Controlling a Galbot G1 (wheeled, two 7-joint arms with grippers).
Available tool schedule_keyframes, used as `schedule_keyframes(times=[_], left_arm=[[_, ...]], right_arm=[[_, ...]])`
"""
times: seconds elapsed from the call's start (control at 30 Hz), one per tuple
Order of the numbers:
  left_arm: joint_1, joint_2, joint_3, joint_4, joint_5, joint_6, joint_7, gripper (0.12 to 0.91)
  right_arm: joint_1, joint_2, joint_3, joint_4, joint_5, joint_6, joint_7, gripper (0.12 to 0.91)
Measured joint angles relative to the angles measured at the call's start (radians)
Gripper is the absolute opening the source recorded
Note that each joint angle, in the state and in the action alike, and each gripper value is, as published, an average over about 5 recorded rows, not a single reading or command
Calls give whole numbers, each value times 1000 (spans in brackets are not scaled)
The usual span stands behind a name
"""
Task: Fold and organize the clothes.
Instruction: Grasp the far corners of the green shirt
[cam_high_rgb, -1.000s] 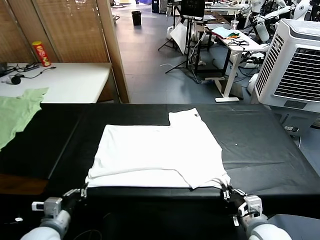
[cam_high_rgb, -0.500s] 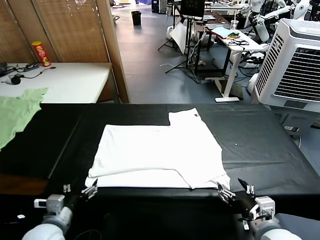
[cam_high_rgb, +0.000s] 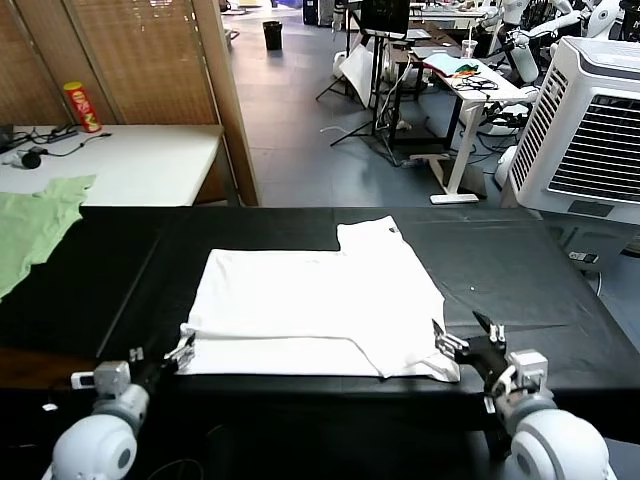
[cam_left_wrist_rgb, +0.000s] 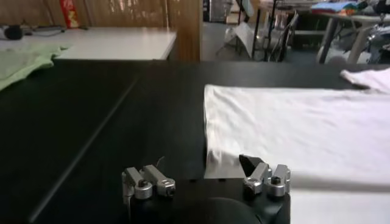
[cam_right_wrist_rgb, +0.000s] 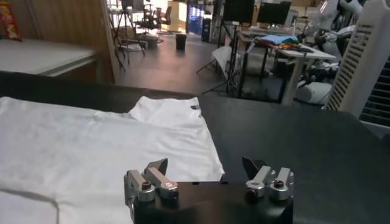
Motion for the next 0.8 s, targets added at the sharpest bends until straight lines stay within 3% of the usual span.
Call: schedule_keyframes(times=[0.27, 0.43, 0.57, 0.8], left_arm=[[-195, 7, 42, 134, -106, 30, -27, 798], [-340, 16, 91, 247, -122, 45, -24, 798], [-450, 16, 151, 340, -121, 54, -7, 798], [-632, -1, 264, 509, -109, 74, 54, 798]], right_arm=[[268, 0, -123, -253, 33, 24, 1, 798], [417, 19, -212, -404, 44, 37, 14, 798], [531, 45, -276, -537, 74, 56, 33, 798], [711, 104, -360, -763, 82, 33, 37, 798]])
